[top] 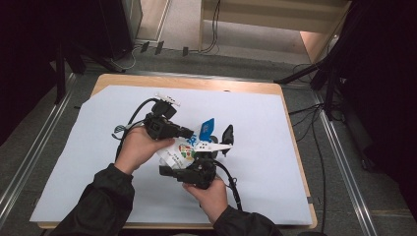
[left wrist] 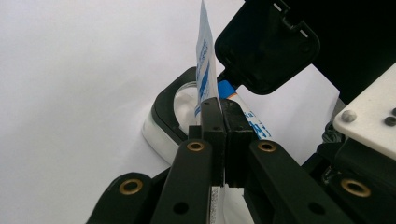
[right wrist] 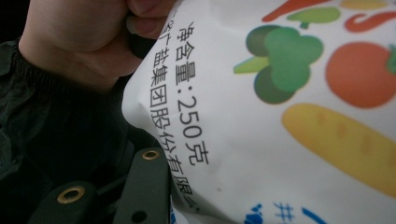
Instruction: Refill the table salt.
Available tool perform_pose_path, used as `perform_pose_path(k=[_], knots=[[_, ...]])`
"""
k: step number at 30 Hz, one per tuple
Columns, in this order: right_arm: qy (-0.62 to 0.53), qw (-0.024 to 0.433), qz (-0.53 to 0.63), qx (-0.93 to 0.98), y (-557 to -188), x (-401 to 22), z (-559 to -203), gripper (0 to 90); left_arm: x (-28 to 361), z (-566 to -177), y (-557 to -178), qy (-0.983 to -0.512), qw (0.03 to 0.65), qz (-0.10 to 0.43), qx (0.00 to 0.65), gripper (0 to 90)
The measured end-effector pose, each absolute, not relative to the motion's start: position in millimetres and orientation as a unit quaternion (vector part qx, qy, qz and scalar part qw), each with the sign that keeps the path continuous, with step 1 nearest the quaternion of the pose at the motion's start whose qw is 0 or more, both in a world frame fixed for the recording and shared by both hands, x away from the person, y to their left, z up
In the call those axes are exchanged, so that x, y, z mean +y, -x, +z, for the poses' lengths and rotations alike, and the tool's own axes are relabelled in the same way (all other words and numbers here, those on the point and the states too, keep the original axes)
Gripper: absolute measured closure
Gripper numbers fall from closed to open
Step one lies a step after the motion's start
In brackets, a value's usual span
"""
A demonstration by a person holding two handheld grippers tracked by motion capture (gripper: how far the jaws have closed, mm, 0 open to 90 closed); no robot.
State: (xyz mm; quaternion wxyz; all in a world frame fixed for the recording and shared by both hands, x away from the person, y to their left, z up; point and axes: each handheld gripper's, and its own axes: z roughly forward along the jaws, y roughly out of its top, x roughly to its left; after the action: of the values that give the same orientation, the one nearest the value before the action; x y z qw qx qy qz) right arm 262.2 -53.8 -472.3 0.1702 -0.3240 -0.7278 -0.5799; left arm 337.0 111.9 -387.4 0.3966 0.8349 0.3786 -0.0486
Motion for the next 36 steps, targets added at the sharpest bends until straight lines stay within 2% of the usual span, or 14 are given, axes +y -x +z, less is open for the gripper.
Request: perform_pose_path(k=[13,22,30,36], knots=[[0.328,0.198,-0.578,-0.721,-267,-56,-476,67.8,108,-392,-340,-0.835,0.393,-0.06,0.38,90.0],[0.331,0.197,-0.575,-0.722,-267,-56,-476,67.6,107,-393,-340,-0.837,0.391,-0.061,0.378,90.0],[0.327,0.173,-0.573,-0.732,-264,-53,-481,65.2,112,-396,-338,-0.841,0.395,-0.054,0.366,90.0],[0.316,0.132,-0.555,-0.758,-262,-48,-489,62.5,115,-400,-338,-0.841,0.394,-0.054,0.366,89.4]])
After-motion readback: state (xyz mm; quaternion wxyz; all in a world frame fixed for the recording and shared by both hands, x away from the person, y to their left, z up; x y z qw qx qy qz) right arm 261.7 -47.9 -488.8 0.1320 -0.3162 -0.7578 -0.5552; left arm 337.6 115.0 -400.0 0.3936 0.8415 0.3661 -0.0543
